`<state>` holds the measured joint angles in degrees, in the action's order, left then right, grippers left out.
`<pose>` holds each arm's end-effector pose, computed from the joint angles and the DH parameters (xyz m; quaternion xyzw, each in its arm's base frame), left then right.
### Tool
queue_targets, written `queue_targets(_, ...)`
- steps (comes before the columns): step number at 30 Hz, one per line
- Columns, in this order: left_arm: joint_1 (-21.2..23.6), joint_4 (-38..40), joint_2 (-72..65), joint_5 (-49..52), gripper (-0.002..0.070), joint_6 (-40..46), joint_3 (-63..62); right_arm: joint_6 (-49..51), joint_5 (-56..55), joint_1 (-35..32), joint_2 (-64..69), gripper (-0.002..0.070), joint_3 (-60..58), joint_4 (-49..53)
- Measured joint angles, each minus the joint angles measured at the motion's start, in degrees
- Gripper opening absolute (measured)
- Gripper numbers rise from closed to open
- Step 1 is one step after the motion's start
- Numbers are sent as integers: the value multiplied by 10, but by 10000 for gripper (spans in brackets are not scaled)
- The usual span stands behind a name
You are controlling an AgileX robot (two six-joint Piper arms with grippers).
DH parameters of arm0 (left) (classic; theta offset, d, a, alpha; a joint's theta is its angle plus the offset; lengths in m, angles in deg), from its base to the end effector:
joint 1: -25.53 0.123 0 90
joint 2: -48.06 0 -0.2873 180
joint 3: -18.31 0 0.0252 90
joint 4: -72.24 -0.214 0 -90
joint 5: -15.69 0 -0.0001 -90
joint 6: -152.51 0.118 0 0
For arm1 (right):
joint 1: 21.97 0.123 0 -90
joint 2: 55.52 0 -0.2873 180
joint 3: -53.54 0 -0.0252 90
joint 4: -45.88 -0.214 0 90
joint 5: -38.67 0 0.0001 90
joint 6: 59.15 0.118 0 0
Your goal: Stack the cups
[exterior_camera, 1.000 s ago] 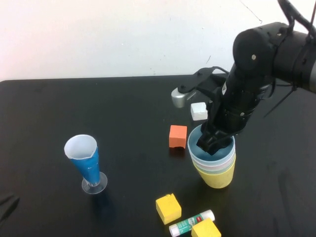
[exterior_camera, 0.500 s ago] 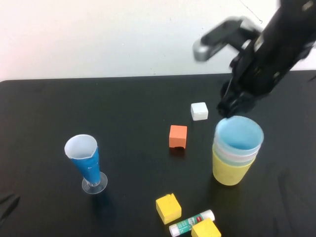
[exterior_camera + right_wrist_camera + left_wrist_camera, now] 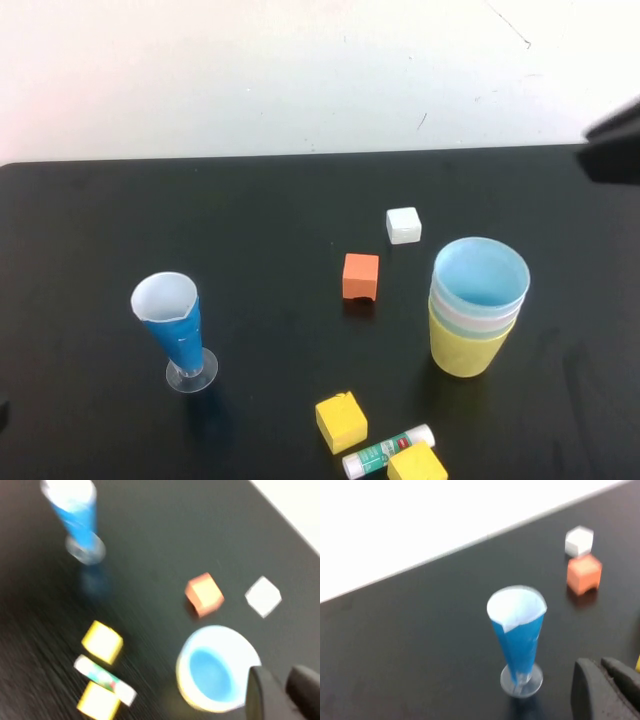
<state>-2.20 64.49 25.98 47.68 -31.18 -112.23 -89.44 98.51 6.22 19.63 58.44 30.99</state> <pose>0.0423 -0.0127 0.2955 0.1856 0.7617 -0.1060 0.6116 0.1712 0.1215 0.4239 -0.4289 0.7902 0.1214 0.4206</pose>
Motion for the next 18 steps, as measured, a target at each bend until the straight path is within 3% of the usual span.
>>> queue_targets(3, 0, 4, 28, 10, -2, -25, 0, -39, -84, 0, -111, 24, -99, -52)
queue_targets(7, 0, 5, 35, 51, -1, -35, 0, -68, -159, 0, -226, 6, -214, -81)
queue_targets(18, 0, 8, 36, 94, -1, -38, 0, -86, -153, 0, -351, -1, -340, -110)
